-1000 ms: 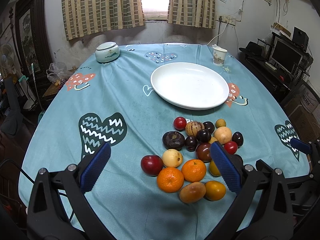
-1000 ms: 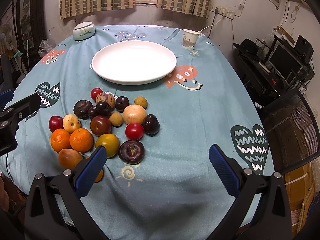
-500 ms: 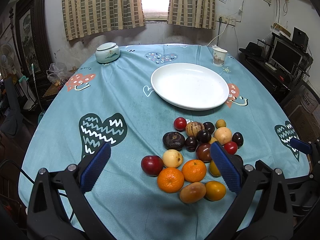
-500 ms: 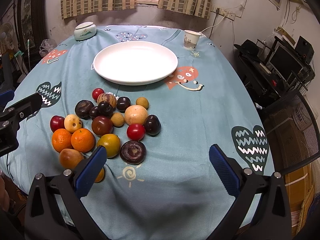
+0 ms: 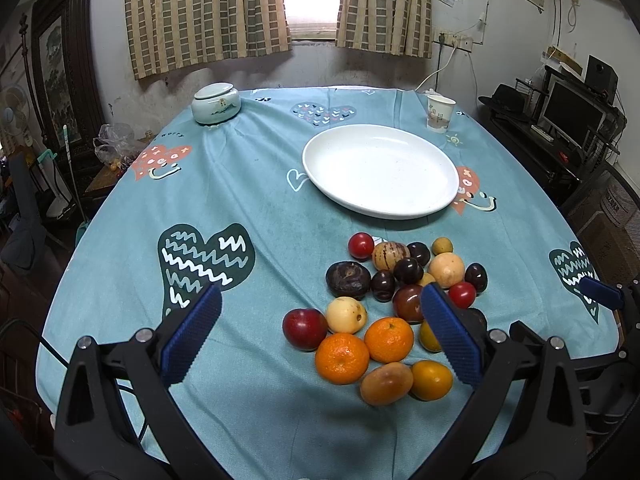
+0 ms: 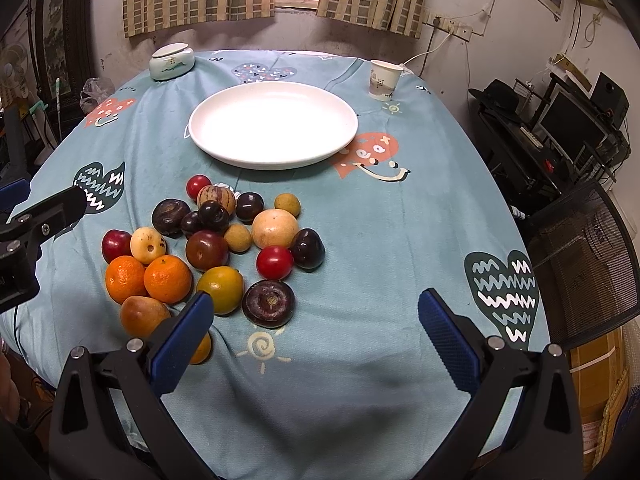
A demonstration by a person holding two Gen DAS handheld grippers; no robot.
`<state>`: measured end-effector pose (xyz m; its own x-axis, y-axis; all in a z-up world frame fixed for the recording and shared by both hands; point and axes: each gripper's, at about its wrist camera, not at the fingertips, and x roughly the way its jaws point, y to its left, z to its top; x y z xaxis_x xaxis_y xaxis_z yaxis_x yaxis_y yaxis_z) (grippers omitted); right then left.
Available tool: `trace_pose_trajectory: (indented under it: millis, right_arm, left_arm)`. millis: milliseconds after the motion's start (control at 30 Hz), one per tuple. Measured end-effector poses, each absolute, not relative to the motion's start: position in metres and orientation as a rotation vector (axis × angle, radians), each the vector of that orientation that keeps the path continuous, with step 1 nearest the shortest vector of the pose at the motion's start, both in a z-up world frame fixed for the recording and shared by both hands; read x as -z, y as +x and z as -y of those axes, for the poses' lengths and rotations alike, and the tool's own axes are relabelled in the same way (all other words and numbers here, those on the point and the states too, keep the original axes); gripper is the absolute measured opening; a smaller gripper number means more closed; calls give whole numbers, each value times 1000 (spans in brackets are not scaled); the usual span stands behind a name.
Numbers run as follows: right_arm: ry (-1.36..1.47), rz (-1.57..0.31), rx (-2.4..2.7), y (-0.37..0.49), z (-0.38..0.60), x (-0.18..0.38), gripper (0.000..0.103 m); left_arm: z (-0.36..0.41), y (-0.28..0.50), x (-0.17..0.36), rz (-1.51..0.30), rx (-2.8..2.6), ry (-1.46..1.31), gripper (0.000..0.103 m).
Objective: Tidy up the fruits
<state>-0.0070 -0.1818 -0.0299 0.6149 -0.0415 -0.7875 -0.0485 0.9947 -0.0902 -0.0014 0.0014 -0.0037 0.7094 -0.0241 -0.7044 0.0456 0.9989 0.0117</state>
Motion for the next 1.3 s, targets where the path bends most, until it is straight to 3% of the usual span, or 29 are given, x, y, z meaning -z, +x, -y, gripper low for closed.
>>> trace_pose_trajectory:
  millis: [467,533,567,833,900,1300]
  right_arm:
    - [-23,-884,-219,-22,180,33,102]
    - [4,-881,-289,-29,180,38,89]
    - [6,-896,-311,-31,179,41,78]
    - [-2,-1016,-447,-28,141,76,57]
    - [8,-1048,-457,-20,136,86,42]
    - [22,-992,-352,-30,167,85,38]
  left_arm:
    - [-14,-2,17,-815,4,31,101]
    - [-22,-6,19,-814,-1,28,101]
    - [-26,-8,21,-815,-2,29,101]
    - [-64,-22,49,-883,-35,-2,101]
    - [-68,-25,54,-896,-29,-2,101]
    - [-27,-30,86,-1018,129,37,101]
